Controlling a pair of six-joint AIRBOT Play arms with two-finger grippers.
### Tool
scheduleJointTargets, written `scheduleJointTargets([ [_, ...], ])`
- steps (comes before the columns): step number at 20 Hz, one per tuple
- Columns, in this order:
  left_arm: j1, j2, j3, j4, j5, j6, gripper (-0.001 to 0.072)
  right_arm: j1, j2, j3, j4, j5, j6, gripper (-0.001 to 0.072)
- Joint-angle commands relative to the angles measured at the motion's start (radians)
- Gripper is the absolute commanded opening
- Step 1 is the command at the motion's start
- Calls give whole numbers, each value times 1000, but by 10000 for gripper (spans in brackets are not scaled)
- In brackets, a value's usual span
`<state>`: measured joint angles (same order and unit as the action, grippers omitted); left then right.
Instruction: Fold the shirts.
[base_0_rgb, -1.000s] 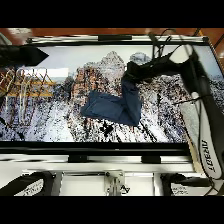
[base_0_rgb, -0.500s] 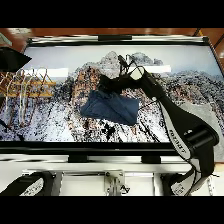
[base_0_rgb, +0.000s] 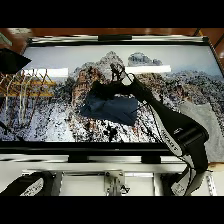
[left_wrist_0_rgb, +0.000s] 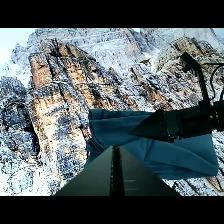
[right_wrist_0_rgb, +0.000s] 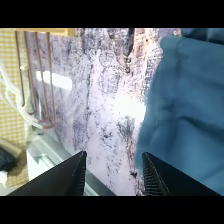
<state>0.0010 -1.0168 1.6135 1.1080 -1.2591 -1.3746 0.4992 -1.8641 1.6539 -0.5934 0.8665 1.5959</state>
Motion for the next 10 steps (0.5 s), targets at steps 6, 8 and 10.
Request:
scheduleJointTargets([
  [6,1,-2,-1,1,-3,1,33,-276,149,1,-460,472,59,624],
  [8,1,-5,-2,1,-3,1,33,-381,166,0,-560,609,68,624],
  [10,1,-7,-2,1,-3,0,33,-463,165,-35,-555,676,66,624],
])
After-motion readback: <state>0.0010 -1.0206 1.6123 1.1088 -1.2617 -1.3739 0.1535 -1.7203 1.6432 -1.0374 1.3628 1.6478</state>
